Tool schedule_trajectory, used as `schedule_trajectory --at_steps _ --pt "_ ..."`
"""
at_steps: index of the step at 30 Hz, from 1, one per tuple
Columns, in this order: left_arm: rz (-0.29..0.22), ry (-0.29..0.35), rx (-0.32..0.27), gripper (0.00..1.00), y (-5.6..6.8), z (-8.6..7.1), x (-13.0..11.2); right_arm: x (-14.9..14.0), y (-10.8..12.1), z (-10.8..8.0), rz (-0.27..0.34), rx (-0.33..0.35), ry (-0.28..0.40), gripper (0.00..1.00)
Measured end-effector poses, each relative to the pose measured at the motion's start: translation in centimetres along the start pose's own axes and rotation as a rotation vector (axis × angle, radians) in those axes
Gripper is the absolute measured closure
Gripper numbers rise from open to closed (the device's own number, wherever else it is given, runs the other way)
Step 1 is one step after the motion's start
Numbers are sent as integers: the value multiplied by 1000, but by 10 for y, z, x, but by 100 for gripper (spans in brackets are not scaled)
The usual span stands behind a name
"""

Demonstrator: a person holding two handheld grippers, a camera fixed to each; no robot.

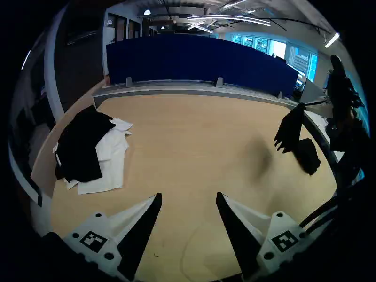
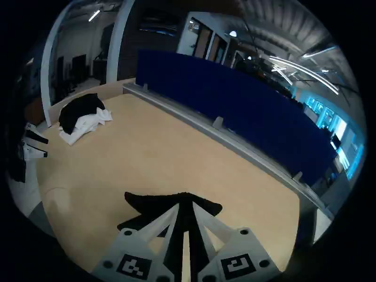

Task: Fold towel

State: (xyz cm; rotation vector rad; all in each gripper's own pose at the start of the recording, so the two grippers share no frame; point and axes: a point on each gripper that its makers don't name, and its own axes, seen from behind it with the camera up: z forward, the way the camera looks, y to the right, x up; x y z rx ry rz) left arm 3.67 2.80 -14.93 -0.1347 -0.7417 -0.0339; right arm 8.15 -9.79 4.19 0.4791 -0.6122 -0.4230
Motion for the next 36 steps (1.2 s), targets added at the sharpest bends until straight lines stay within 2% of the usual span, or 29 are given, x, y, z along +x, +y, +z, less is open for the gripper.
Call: schedule_trajectory --at_steps 8,17,23,29,36 --pt "2 -4 0 15 3 4 2 -15 46 -13 20 -45 -16 96" --pt "7 -12 6 15 6 6 3 -30 97 -27 16 -98 -43 96" --pt "15 -17 5 15 10 8 3 -43 127 -30 21 -127 -64 96" --pt "23 -23 10 15 13 10 3 -56 151 -28 31 -141 -85 96" --pt "30 -27 12 15 17 11 3 -75 167 -27 58 -150 -105 95"
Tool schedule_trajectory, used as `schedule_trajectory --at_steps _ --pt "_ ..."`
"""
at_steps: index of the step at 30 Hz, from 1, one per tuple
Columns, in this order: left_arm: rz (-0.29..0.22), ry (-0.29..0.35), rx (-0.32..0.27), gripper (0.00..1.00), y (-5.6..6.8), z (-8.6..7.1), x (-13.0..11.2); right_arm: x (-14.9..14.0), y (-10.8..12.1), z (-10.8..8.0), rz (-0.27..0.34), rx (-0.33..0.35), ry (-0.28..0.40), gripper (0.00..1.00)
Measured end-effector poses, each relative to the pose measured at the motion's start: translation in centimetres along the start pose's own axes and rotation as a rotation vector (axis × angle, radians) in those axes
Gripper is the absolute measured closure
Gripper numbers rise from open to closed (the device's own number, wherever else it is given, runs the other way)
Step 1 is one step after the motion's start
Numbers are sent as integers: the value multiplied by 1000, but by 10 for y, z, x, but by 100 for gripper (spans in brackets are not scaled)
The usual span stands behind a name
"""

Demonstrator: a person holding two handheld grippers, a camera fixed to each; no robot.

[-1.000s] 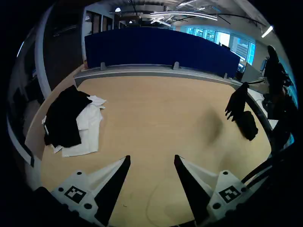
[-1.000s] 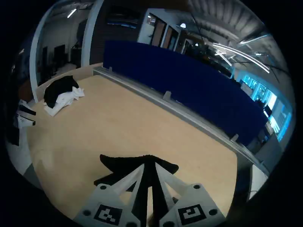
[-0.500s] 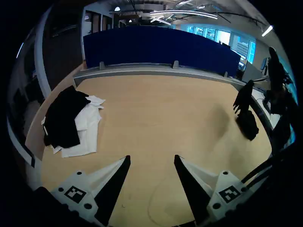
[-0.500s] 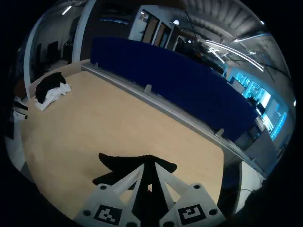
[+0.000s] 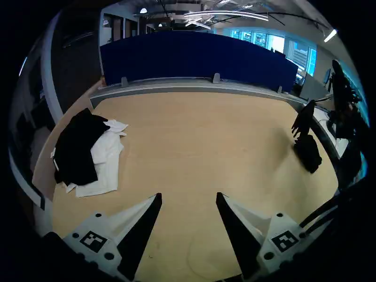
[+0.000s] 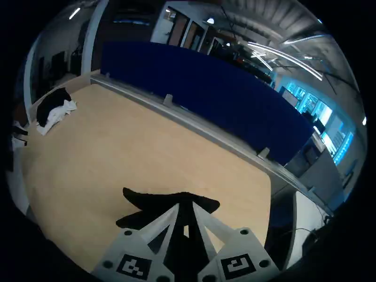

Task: Fold towel

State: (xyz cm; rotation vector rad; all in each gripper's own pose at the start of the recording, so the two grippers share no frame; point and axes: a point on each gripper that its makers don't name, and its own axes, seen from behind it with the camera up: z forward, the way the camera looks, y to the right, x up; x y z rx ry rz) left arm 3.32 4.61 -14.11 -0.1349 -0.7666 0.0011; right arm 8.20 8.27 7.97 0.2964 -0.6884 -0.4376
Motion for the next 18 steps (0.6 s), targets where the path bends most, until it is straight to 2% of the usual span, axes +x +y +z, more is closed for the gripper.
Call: schedule_trajectory --at_steps 5,18 --pt "7 -1 -4 15 6 1 2 -19 5 -2 13 -3 -23 96" --pt "26 -5 -21 15 19 0 2 -88 18 -26 52 -39 -103 96"
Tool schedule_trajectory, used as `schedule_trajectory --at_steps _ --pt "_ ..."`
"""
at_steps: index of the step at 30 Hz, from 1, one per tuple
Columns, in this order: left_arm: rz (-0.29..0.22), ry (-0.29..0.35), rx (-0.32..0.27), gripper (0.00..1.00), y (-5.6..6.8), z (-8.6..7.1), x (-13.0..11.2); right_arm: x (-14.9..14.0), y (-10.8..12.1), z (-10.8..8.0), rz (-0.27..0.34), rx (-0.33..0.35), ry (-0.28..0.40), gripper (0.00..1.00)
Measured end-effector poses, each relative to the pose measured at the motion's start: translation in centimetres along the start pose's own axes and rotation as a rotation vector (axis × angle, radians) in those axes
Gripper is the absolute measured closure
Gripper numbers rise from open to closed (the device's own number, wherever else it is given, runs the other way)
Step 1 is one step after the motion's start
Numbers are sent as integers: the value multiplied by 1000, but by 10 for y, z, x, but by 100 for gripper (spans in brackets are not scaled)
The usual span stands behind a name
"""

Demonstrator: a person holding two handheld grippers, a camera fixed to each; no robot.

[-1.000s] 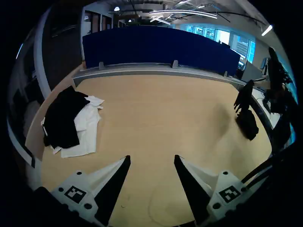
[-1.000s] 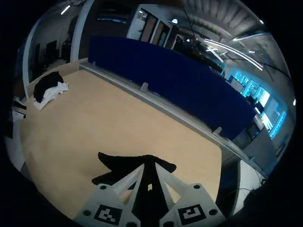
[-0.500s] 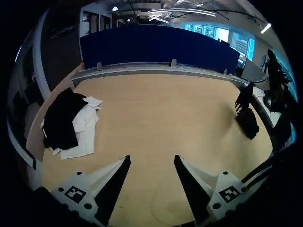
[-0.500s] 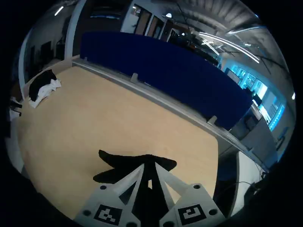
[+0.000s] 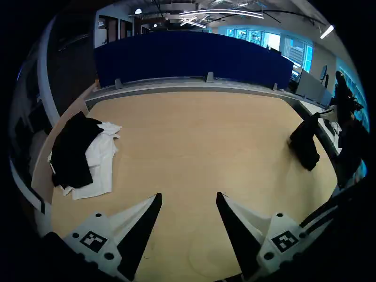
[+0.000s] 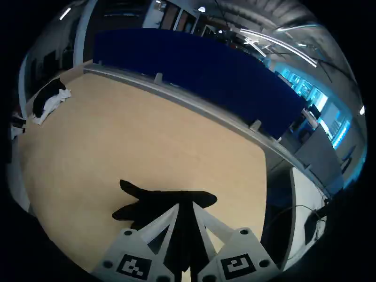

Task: Fold towel

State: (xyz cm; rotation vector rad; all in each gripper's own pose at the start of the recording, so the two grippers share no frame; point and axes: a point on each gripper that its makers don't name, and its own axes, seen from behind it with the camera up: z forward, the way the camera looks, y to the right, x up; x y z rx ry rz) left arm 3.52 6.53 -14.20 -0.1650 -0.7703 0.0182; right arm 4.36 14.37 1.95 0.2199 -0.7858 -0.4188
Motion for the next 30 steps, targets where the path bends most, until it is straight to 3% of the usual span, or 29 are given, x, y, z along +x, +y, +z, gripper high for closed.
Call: schedule_trajectory --at_steps 14,30 --pt "10 -1 -1 15 0 -5 0 -90 5 -8 129 -40 -105 96" --pt "22 -8 11 15 -5 -8 -4 -167 4 5 255 -98 -241 96"
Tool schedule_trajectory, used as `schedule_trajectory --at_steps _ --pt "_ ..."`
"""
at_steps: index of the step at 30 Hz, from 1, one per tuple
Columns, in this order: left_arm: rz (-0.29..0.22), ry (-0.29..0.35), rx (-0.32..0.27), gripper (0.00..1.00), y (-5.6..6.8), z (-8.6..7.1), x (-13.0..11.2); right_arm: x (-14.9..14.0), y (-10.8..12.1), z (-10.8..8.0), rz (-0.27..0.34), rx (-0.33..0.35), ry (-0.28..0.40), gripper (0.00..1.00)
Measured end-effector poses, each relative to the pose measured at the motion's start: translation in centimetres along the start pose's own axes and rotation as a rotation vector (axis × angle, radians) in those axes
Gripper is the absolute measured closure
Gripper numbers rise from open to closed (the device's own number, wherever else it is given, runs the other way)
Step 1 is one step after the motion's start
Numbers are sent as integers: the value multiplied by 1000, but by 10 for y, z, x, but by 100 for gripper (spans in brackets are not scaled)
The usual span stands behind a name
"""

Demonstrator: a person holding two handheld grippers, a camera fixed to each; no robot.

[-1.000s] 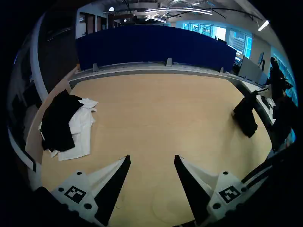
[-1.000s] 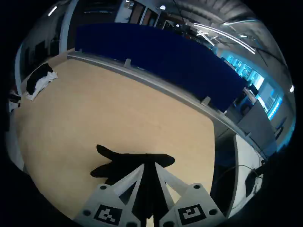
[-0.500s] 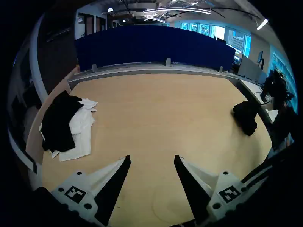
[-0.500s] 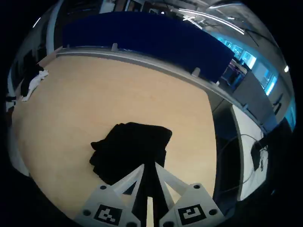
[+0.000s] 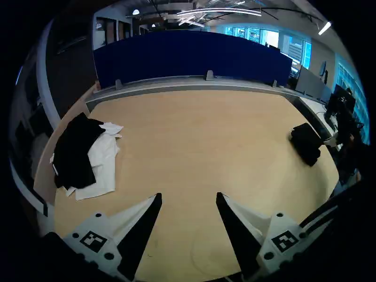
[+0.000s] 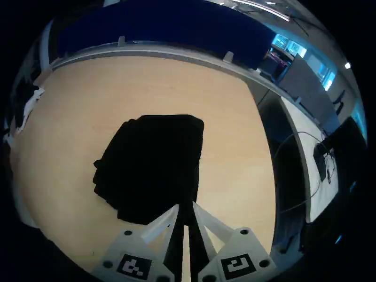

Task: Fold towel

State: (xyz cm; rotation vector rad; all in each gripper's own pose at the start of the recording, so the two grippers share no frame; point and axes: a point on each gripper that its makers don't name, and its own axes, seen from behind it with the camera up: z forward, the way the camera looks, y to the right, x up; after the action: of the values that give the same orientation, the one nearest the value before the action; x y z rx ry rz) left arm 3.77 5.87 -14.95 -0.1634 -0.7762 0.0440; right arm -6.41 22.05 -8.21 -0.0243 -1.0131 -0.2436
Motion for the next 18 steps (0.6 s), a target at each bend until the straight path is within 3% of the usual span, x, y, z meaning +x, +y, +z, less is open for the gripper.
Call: schedule_trajectory --at_steps 18 --pt "4 -9 8 15 -1 1 -6 -26 6 34 51 -57 -85 94"
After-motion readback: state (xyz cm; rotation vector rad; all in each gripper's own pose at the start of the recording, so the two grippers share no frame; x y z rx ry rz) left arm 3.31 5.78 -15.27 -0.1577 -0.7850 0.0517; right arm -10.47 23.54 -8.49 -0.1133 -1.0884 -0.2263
